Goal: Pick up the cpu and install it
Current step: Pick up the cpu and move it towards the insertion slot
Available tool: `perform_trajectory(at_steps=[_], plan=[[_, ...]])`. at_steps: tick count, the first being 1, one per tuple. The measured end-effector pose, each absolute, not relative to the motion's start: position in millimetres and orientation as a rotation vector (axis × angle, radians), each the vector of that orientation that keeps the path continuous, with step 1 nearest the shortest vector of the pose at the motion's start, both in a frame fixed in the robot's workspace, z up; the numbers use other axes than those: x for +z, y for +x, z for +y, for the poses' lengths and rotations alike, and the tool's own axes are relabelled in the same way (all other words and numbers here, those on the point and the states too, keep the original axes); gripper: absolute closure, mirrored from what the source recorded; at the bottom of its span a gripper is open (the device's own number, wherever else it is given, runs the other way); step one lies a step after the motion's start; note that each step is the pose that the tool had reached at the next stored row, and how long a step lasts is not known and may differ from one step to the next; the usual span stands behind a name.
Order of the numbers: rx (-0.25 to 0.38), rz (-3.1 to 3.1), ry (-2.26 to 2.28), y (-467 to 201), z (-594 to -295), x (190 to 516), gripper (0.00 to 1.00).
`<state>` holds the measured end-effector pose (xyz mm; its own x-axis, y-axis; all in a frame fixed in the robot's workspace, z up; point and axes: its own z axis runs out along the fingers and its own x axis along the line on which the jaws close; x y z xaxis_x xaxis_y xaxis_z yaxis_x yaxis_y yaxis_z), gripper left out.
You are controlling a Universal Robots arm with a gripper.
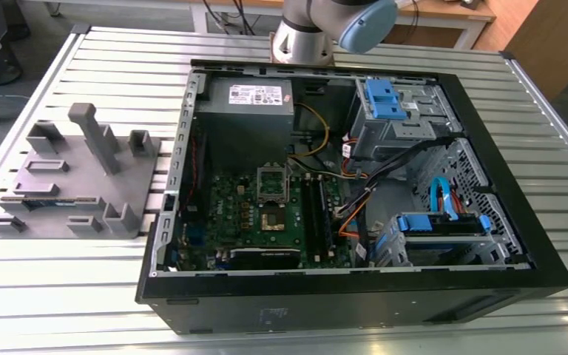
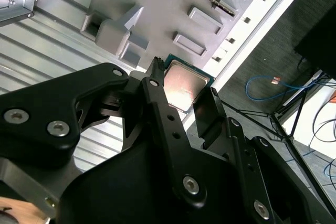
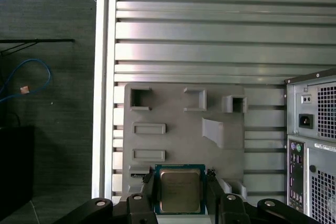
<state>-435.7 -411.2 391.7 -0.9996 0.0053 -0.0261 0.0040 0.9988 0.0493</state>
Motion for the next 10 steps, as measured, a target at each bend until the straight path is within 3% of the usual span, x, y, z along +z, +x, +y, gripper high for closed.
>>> perform_trajectory(at_steps=[10], plan=[[0.077, 3.114, 0.007, -429.1, -411.3, 391.7, 0.53]])
